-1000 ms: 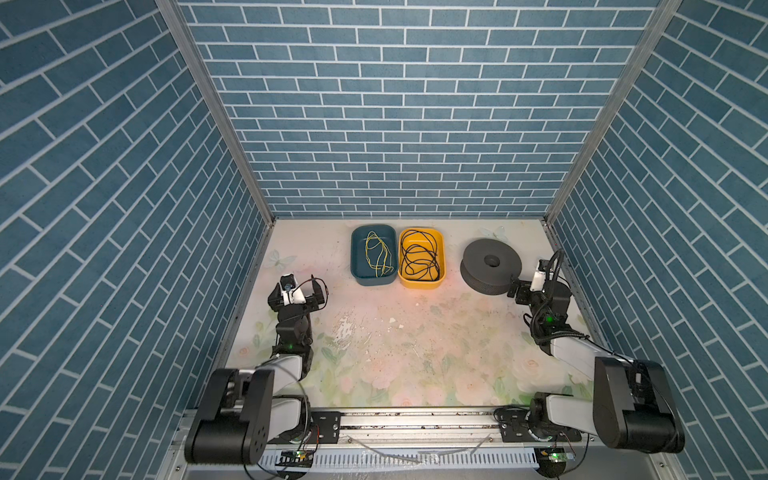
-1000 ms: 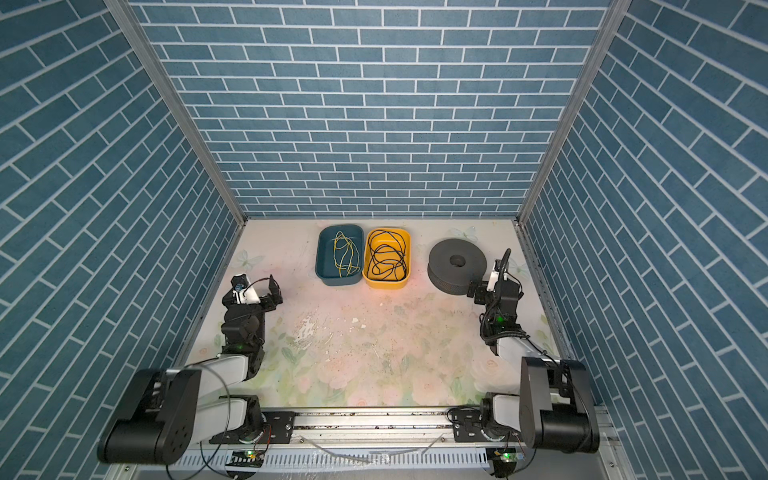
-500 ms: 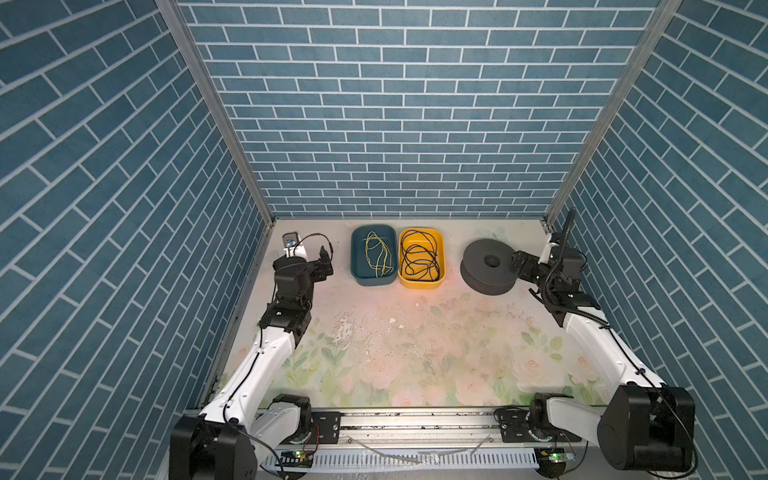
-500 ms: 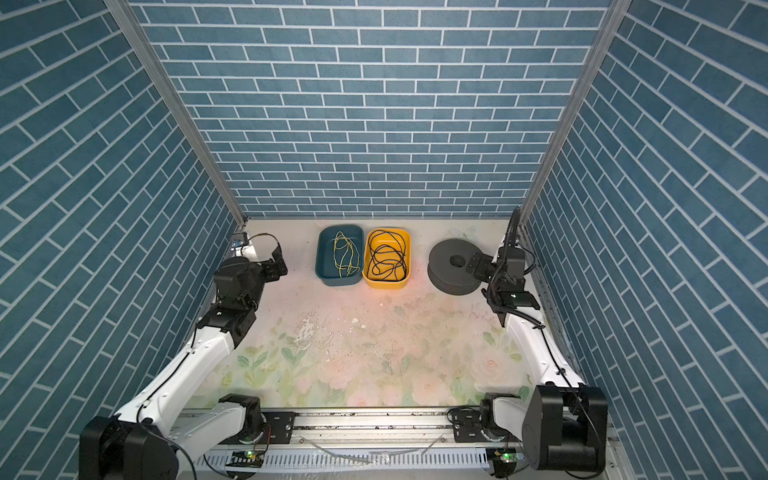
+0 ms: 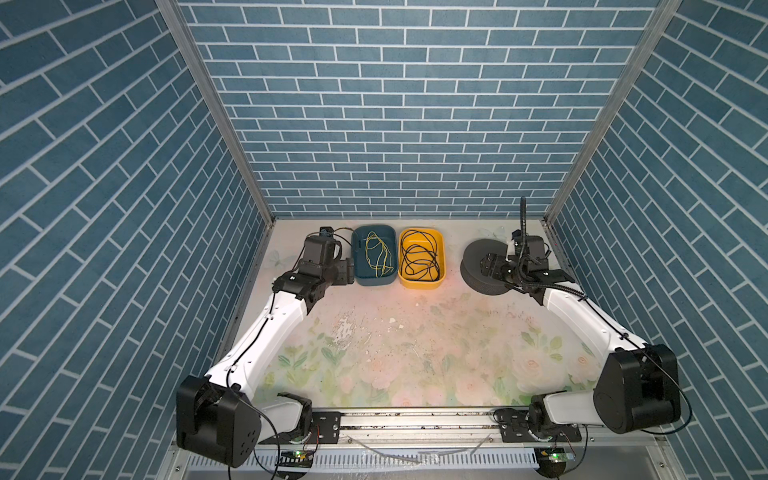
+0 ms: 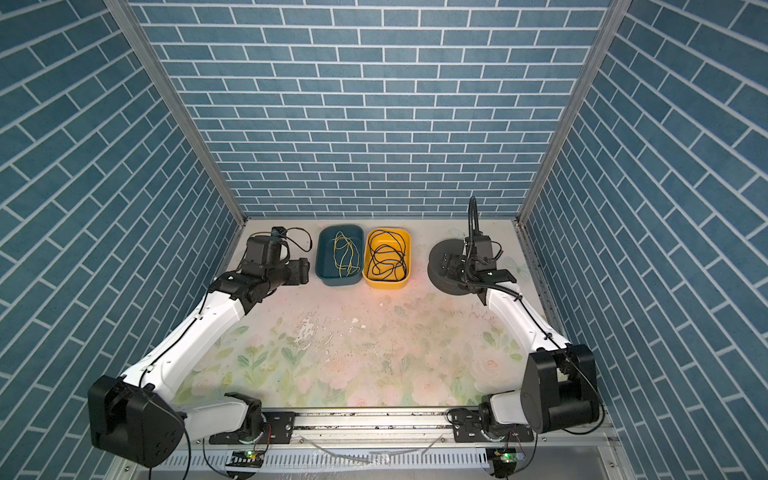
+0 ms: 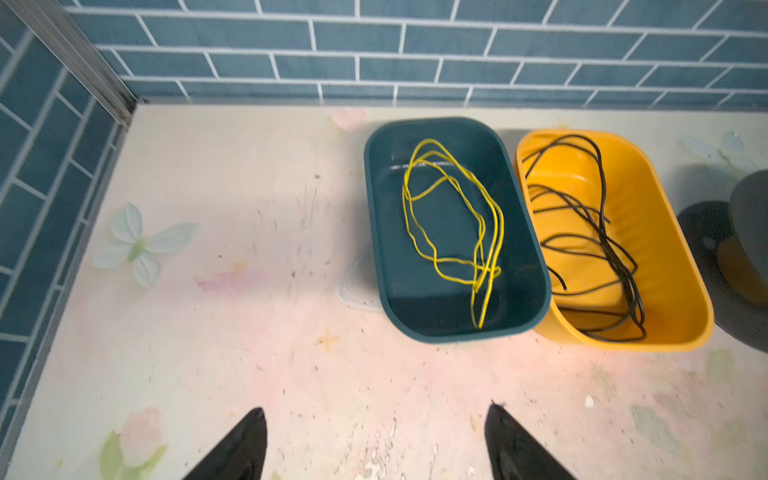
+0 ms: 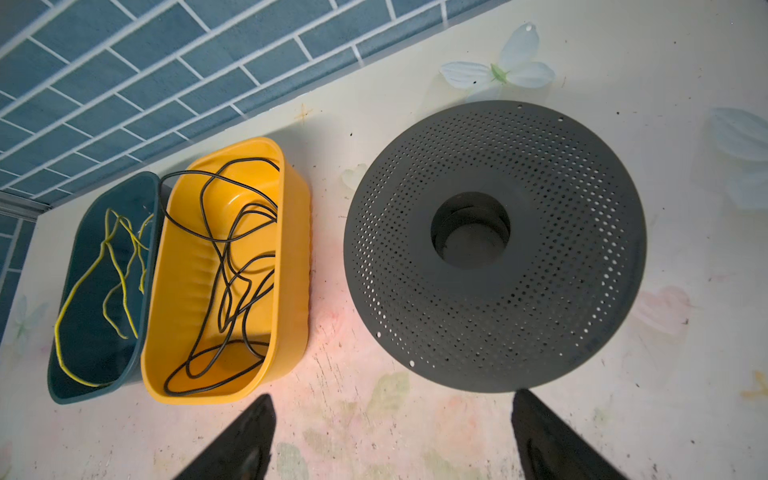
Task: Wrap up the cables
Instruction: 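Raise the left gripper toward the teal tub while the right moves over the spool, then reach the right gripper into the yellow tub and grasp the black cable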
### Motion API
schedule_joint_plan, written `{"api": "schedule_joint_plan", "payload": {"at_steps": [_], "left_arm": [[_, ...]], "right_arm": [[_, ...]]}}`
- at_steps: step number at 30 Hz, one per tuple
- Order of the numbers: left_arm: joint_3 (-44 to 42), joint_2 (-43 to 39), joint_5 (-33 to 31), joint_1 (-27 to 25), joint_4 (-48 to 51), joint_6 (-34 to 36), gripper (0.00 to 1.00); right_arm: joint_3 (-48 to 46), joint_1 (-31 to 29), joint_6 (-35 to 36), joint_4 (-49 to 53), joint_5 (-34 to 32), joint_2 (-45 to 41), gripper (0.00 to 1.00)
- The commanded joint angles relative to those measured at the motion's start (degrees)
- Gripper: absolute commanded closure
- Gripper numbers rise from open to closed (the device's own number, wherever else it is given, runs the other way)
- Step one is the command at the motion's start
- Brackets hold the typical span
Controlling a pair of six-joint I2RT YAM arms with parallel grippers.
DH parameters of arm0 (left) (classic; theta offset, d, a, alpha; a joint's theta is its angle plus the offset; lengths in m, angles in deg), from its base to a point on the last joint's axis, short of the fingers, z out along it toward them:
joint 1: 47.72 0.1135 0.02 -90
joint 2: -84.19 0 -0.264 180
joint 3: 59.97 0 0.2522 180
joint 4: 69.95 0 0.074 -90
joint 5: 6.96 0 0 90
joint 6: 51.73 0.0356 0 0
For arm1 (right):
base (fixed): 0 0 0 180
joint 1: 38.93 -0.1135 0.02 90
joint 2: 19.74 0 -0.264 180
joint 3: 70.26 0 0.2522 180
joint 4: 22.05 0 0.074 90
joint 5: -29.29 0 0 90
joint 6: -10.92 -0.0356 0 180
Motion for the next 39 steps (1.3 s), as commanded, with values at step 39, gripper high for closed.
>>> {"api": "schedule_joint_plan", "payload": {"at_steps": [39], "left_arm": [[-2.96, -1.4, 12.69, -0.63, 8.67, 0.39, 0.29]], "right_arm": [[29.52, -14.05, -1.54, 6.89, 1.3, 26.25, 0.24]]}}
